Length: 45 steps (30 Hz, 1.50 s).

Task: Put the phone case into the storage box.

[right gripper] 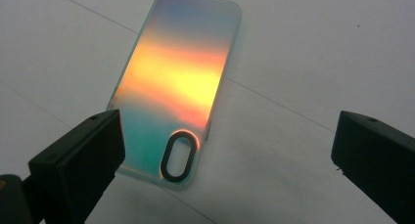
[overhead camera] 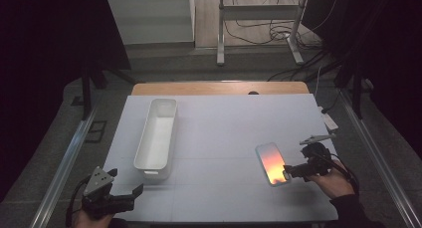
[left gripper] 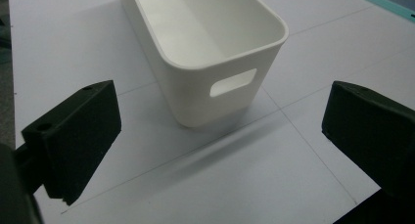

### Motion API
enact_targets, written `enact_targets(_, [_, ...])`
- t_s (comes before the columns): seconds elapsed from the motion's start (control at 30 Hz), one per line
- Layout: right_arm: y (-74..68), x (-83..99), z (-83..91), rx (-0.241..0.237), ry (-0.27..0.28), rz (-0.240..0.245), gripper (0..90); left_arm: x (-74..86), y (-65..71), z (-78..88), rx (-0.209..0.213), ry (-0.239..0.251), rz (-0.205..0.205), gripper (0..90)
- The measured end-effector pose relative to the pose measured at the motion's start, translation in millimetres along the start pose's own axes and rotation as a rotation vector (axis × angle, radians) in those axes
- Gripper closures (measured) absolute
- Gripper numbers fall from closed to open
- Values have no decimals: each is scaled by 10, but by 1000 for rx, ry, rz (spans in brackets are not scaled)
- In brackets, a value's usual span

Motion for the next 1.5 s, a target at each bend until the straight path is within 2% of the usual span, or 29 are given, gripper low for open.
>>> enact_targets(0.13, [6, -41, -17, -10, -1, -10, 0, -1, 1, -1, 0, 0, -1, 19])
enact_targets(0.3, [7, -78, -35, 0, -7, -1, 7, 0, 1, -1, 0, 0, -1, 19])
enact_targets(0.47, [17, -99, -56, 7, -19, -4, 103, -1, 3, -1, 0, 0, -2, 20])
enact_targets(0.67, [26, -140, -49, -7, -28, -4, 426, -1, 3, -1, 1, 1, -3, 20])
enact_targets(0.8, [40, -145, -61, -35, -52, 4, 635, -1, 5, -1, 1, 0, -5, 21])
enact_targets(0.87, [54, -138, -75, -31, -72, 25, 760, -1, 6, -1, 2, 0, -6, 21])
enact_targets(0.97, [73, -137, -87, -32, -90, 22, 893, -1, 6, -1, 2, 1, -7, 21])
enact_targets(1.3, [128, -45, -208, -66, -134, 12, 894, -1, 7, 1, 4, 3, -9, 21])
enact_targets(1.5, [120, 26, -264, -81, -166, 25, 894, -1, 9, 1, 4, 3, -11, 21])
Point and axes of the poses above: each handheld gripper's, and its own axes: z roughly backward along the jaws, x roughly out of its underside, y roughly to its right, the point moved 3 cm from there along -z, roughly forward along the jaws, and after that the axes turned 7 degrees about -x, right-handed, at the moved point
